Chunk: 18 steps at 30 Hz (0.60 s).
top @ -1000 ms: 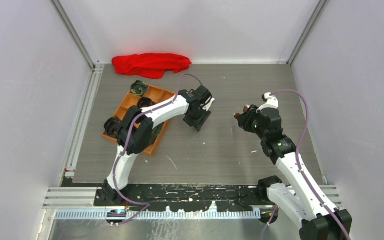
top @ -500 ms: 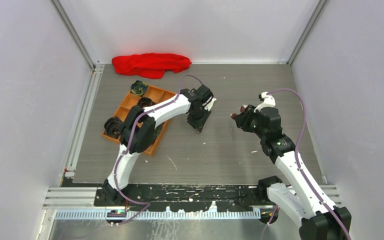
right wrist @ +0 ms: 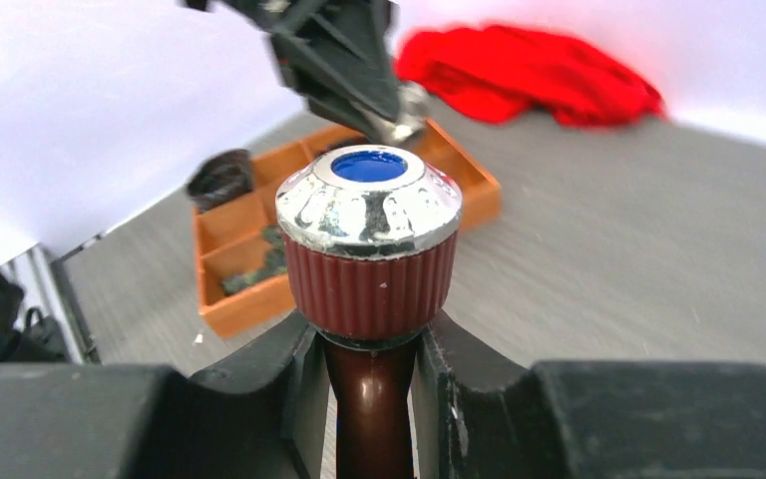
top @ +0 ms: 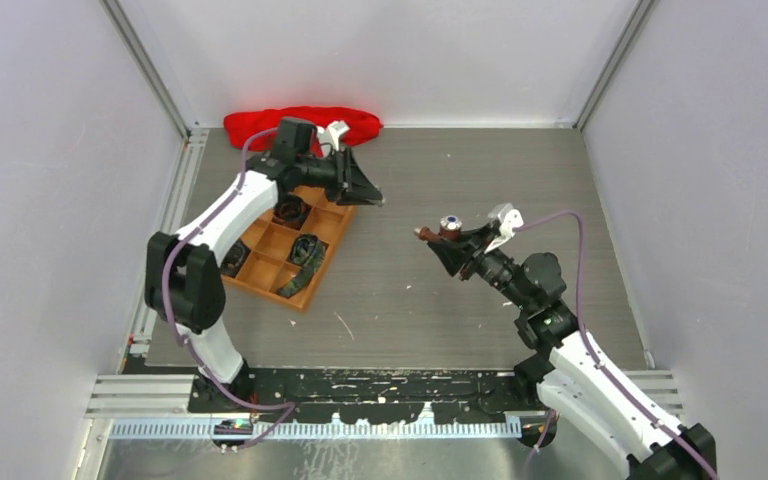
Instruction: Install the water faucets
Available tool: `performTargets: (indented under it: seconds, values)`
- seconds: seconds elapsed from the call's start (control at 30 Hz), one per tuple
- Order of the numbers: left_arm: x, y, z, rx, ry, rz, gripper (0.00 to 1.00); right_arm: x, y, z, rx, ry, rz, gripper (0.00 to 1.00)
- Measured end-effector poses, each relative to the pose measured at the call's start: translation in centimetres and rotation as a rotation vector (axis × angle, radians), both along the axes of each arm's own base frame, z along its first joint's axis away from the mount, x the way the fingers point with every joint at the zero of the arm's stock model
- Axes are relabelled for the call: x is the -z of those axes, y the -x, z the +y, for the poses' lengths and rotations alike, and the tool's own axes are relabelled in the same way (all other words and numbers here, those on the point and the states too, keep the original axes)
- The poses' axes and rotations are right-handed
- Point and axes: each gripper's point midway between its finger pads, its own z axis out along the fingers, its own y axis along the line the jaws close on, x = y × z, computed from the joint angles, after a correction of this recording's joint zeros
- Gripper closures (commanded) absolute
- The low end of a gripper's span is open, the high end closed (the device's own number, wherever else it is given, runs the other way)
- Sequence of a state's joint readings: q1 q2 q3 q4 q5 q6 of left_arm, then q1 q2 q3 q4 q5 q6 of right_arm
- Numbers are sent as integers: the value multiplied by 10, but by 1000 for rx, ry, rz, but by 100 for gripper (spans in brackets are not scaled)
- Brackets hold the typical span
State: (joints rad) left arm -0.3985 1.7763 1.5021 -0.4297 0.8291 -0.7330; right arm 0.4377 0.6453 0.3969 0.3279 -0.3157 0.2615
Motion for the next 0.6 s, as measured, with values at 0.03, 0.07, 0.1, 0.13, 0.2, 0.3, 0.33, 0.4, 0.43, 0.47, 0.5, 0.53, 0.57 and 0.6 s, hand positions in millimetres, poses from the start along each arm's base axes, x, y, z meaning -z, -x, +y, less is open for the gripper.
performTargets:
  seconds: [0.03, 0.07, 0.1, 0.13, 0.2, 0.3, 0.33, 0.4, 0.43, 0.47, 0.5, 0.53, 0.57, 0.6]
  values:
    - [-11, 2, 6, -8, 27, 11, 100, -10, 8, 10, -43, 3, -61, 100]
    - [-21, 6, 8, -5, 50, 18, 100, -16, 13, 17, -70, 10, -102, 100]
    - [-28, 10, 8, 4, 67, 19, 100, -20, 20, 26, -105, 29, -146, 100]
    - [-36, 15, 9, 17, 87, 28, 100, -22, 25, 34, -132, 50, -180, 100]
    - [-51, 28, 11, 53, 139, 61, 100, -28, 34, 50, -178, 106, -252, 100]
    - [-64, 39, 16, 89, 207, 131, 100, -33, 40, 68, -194, 206, -342, 100]
    - [-65, 41, 19, 91, 218, 146, 100, -36, 41, 73, -191, 244, -380, 100]
    - [-69, 47, 25, 97, 240, 185, 100, -39, 44, 80, -174, 315, -454, 100]
    - [-72, 49, 27, 103, 250, 195, 100, -41, 46, 83, -166, 344, -486, 100]
    - [-77, 52, 30, 116, 264, 198, 100, -44, 47, 87, -137, 402, -536, 100]
    - [-81, 55, 33, 127, 274, 200, 100, -46, 50, 92, -125, 436, -572, 100]
    - [-84, 58, 36, 138, 280, 200, 100, -49, 51, 96, -92, 486, -619, 100]
    - [-86, 63, 39, 156, 288, 197, 100, -51, 52, 101, -63, 535, -666, 100]
    - [-87, 66, 41, 169, 292, 195, 100, -51, 53, 104, -49, 564, -695, 100]
